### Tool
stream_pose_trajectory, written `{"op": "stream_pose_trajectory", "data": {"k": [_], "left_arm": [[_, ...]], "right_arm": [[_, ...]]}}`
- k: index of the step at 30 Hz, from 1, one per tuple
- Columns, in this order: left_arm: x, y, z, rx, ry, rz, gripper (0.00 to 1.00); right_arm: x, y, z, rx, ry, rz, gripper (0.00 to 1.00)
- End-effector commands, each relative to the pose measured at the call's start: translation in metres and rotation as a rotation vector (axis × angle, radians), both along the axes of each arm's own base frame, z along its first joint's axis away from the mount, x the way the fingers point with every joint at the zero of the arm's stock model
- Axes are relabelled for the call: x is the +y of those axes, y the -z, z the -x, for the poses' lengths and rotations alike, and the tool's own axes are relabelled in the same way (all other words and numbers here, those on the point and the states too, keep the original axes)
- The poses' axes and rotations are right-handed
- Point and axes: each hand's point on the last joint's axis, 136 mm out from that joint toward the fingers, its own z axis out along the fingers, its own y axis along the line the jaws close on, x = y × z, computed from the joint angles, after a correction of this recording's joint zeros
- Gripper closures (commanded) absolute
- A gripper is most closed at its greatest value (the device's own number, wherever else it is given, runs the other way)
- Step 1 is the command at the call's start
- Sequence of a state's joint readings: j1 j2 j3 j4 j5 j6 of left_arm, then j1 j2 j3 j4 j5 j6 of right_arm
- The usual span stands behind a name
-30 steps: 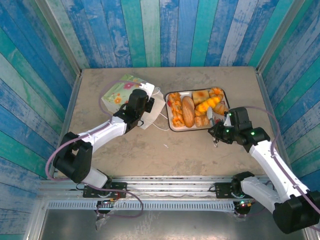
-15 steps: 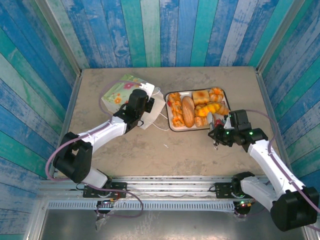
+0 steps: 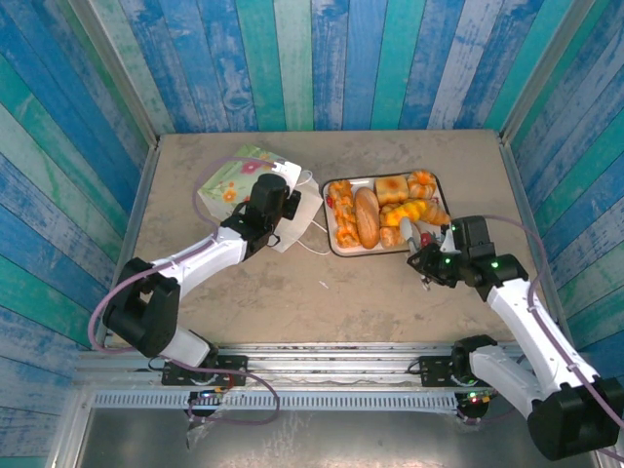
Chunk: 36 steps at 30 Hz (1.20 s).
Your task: Take the fake bread out of the paper bag
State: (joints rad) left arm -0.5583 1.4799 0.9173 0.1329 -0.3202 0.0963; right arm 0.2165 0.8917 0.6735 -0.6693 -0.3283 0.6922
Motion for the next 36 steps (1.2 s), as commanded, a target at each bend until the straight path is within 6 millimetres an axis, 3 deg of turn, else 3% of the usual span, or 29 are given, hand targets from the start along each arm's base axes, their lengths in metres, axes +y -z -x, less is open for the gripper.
{"op": "stream_pose_trajectory", "data": {"k": [1, 9, 16, 27, 28, 36], "left_arm": [[0.006, -0.044, 0.006, -0.088, -0.011, 0.047, 1.00], [0.009, -0.054, 0.009, -0.112, -0.017, 0.069, 1.00], [0.018, -0.070, 0.014, -0.155, -0.045, 0.081, 1.00], [0.043, -0.108, 0.018, -0.158, -0.190, 0.209, 1.00], [0.048, -0.120, 0.022, -0.173, -0.195, 0.252, 1.00], [0.058, -0.156, 0.031, -0.168, -0.118, 0.517, 0.98]], "right_arm": [[-0.007, -0.018, -0.001, -0.046, 0.032, 0.010, 0.65], [-0.013, -0.045, 0.010, -0.099, 0.037, 0.022, 0.68], [-0.006, -0.073, 0.017, -0.175, -0.022, -0.015, 0.73], [0.003, -0.069, 0.021, -0.157, -0.091, -0.013, 0.76], [0.004, -0.068, 0.021, -0.160, -0.098, -0.013, 0.76], [0.015, -0.068, 0.018, -0.175, -0.142, 0.031, 0.77]]}}
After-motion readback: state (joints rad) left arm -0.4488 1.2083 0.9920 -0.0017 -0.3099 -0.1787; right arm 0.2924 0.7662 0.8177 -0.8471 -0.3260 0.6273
